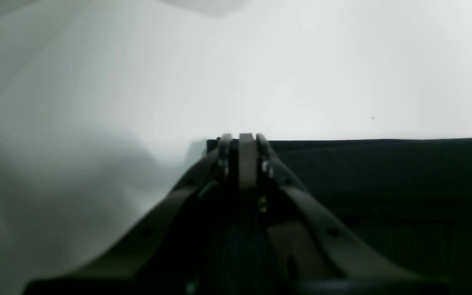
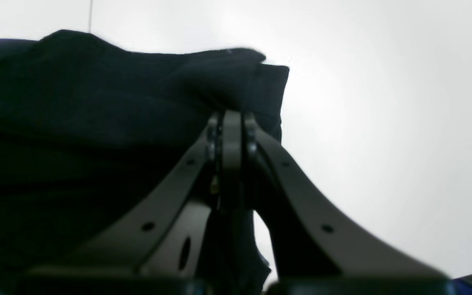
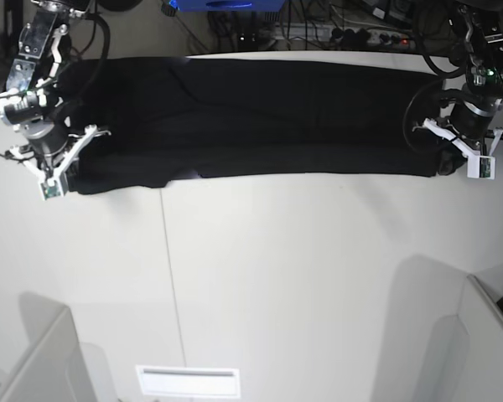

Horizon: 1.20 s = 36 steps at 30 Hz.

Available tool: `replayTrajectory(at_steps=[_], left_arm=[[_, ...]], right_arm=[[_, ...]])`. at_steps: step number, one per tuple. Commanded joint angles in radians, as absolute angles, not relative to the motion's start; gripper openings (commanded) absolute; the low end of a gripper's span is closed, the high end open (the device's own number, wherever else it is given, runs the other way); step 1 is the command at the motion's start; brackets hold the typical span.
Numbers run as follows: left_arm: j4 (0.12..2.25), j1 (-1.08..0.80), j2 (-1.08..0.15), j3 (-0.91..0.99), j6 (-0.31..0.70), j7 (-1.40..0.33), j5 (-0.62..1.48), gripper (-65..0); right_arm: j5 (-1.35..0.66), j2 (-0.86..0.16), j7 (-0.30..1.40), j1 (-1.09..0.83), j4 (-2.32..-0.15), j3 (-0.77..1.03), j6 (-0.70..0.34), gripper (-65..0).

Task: Fold the T-shirt properly
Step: 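Lay the folded hem down and open both grippers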

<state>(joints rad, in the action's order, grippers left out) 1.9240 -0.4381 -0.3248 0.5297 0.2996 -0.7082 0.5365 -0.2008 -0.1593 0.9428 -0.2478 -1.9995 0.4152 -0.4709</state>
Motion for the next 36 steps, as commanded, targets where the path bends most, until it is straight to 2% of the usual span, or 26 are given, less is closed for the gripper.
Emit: replayTrajectory(at_steps=[1, 7, 19, 25, 30, 36], left_arm=[[1.943, -0.438, -0.341, 0.539, 0.3, -0.687, 0.545, -65.0], [1.943, -0.438, -0.341, 0.539, 0.3, -0.687, 0.545, -65.0], [1.943, -0.444, -0.341, 0.539, 0.3, -0.687, 0.545, -65.0], [1.942, -0.444, -0.341, 0.536, 0.3, -0.687, 0.544, -65.0], [1.942, -0.443, -0.341, 0.532, 0.3, -0.687, 0.542, -65.0], [1.942, -0.443, -0.341, 0.535, 0.3, -0.687, 0.541, -65.0]], right_arm=[[-0.2, -0.163, 0.923, -0.246, -2.02, 0.423, -0.472, -65.0], [-0.2, -0.119, 0.924, -0.262, -2.02, 0.447, -0.473, -65.0], [-0.2, -0.114, 0.986, -0.268, -2.022, 0.452, -0.473, -65.0], [-0.2, -0.067, 0.992, -0.266, -2.031, 0.544, -0.476, -65.0], [-0.2, -0.054, 1.073, -0.262, -2.032, 0.587, -0.587, -65.0], [-0.2, -0.03, 1.147, -0.245, -2.034, 0.645, -0.671, -65.0]])
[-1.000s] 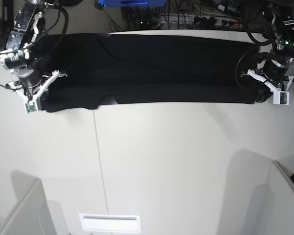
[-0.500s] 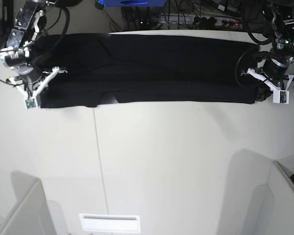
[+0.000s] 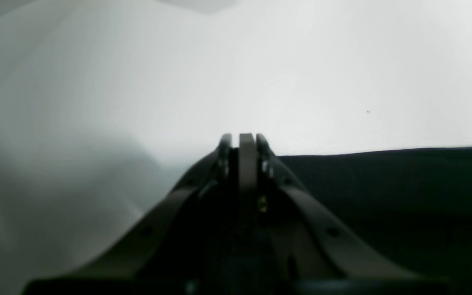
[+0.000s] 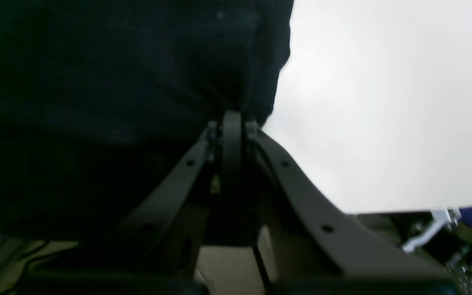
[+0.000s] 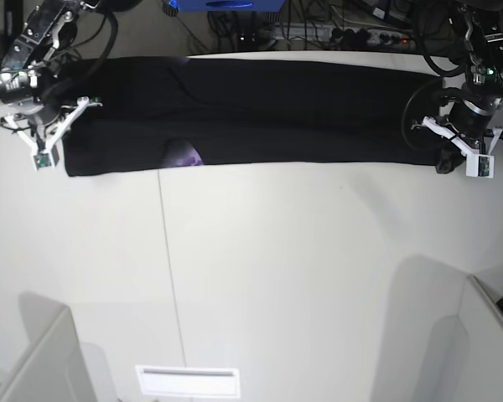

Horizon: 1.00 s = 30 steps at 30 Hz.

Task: Fold the T-shirt properly
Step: 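Lay the folded hem down and open both grippers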

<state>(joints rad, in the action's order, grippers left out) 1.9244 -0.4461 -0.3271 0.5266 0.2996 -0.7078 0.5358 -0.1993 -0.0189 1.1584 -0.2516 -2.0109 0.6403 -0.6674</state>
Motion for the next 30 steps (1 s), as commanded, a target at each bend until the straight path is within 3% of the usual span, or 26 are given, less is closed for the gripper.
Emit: replayTrajectory(at_steps=[1, 14, 30], left_arm=[[1.94, -0.443, -0.341, 0.535, 0.3, -0.687, 0.541, -65.0], [1.936, -0.469, -0.343, 0.532, 0.3, -0.687, 0.539, -65.0], [1.943, -0.575, -0.355, 0.529, 0.3, -0.687, 0.544, -65.0]], right_arm=[[-0.2, -0.03, 1.158, -0.245, -2.034, 0.65, -0.687, -65.0], [-0.196, 0.048, 1.165, -0.282, -2.028, 0.644, -0.698, -65.0], [-0.193, 0.013, 1.164, -0.283, -2.011, 0.642, -0.698, -65.0]])
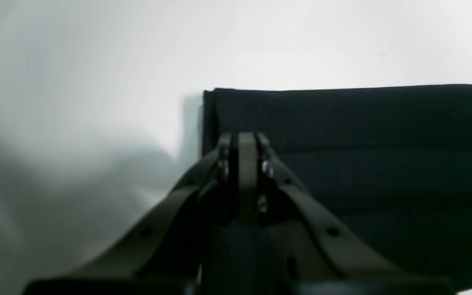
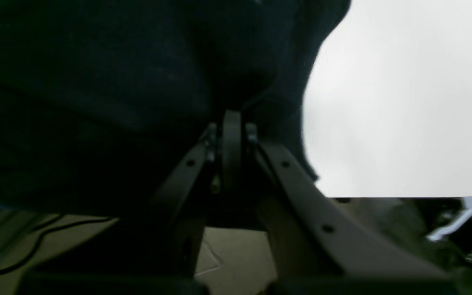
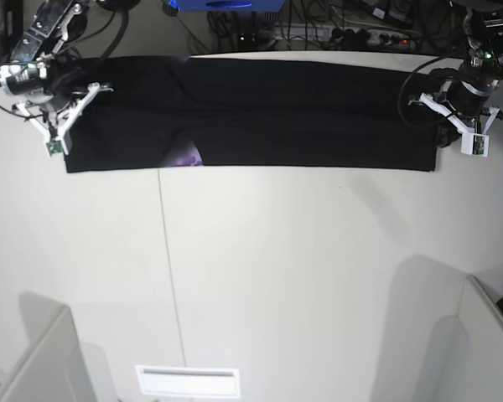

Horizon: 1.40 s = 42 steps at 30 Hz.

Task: Fold the T-shirt properly
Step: 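Lay the folded hem down and open both grippers, then grasp the folded strip's ends and pull it away from the robot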

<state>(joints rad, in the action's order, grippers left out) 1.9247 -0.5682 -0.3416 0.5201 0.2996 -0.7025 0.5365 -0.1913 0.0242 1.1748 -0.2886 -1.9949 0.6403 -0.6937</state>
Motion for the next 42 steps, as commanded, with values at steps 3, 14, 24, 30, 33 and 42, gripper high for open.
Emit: replayTrajectory(at_steps=[3, 14, 24, 30, 33, 42], left_arm=[[1.942, -0.584, -0.355, 0.532, 0.3, -0.687, 0.542, -65.0], [1.942, -0.619, -0.352, 0.529, 0.3, -0.687, 0.541, -65.0], [1.942, -0.624, -0.354, 0.538, 0.3, -0.687, 0.544, -54.3], [1.943, -0.621, -0.352, 0.553, 0.3, -0.687, 0.547, -9.2], [1.952, -0.616, -0.337, 0.581, 0.3, -0.687, 0.547, -3.9], [1.931, -0.576, -0.275, 0.576, 0.3, -0.687, 0.547, -65.0]], right_arm=[[-0.193, 0.008, 1.164, -0.283, -2.011, 0.65, -0.698, -65.0], [-0.193, -0.007, 1.165, -0.285, -2.009, 0.642, -0.698, -65.0], [-0.193, -0.007, 1.164, -0.298, -2.008, 0.65, -0.698, -41.3], [-0.194, -0.007, 1.147, -0.3, -2.009, 0.651, -0.698, -42.9], [-0.196, -0.005, 1.107, -0.302, -2.011, 0.645, -0.698, -42.9], [-0.196, -0.001, 0.96, -0.325, -2.009, 0.564, -0.698, -65.0]])
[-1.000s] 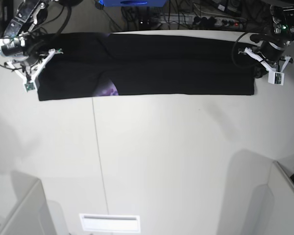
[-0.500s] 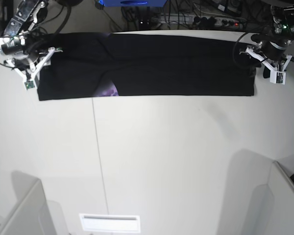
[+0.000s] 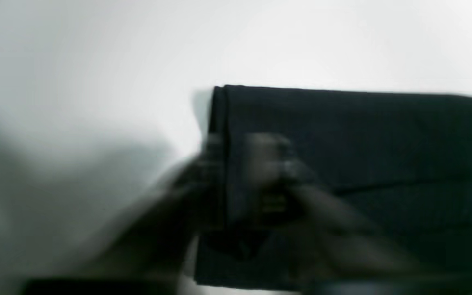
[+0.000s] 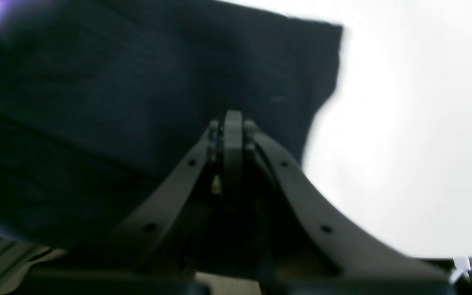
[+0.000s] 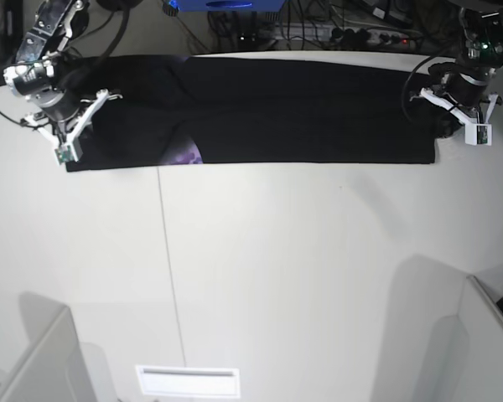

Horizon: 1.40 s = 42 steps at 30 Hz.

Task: Fold the T-shirt properly
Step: 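Grasp the folded strip's ends and pull it away from the robot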

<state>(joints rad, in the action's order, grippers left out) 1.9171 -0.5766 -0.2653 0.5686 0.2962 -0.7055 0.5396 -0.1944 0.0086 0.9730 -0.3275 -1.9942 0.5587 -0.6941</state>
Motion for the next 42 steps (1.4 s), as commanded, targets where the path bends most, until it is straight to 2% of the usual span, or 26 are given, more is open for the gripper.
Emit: replayTrajectory(at_steps=[1, 7, 13, 20, 29, 34, 42], left_arm=[[1.919, -0.564, -0.269, 0.564, 0.3, -0.687, 0.541, -65.0], [1.767, -0.521, -0.265, 0.499, 0.3, -0.682, 0.541, -65.0], [1.653, -0.472, -0.263, 0.498, 0.3, -0.68, 0.539, -65.0], [1.523, -0.358, -0.271, 0.498, 0.298, -0.682, 0.539, -65.0], [1.517, -0.24, -0.271, 0.498, 0.294, -0.687, 0.539, -65.0], [1.6, -0.236, -0.271, 0.513, 0.294, -0.725, 0.544, -65.0], [1.88, -0.242, -0.22, 0.723, 0.3, -0.912, 0.585, -65.0]], right_arm=[[-0.194, -0.001, 0.961, -0.325, -2.002, 0.552, -0.698, -65.0], [-0.194, -0.004, 0.951, -0.318, -1.877, 0.542, -0.697, -65.0], [-0.193, -0.01, 0.881, -0.312, -1.77, 0.533, -0.636, -65.0], [-0.193, -0.053, 0.871, -0.193, -1.606, 0.533, -0.63, -65.0], [-0.193, -0.113, 0.871, -0.001, -1.455, 0.449, -0.627, -65.0], [-0.193, -0.111, 0.905, 0.03, -1.498, 0.429, -0.627, -65.0], [-0.199, -0.082, 1.02, 0.001, -1.782, 0.429, -0.634, -65.0]])
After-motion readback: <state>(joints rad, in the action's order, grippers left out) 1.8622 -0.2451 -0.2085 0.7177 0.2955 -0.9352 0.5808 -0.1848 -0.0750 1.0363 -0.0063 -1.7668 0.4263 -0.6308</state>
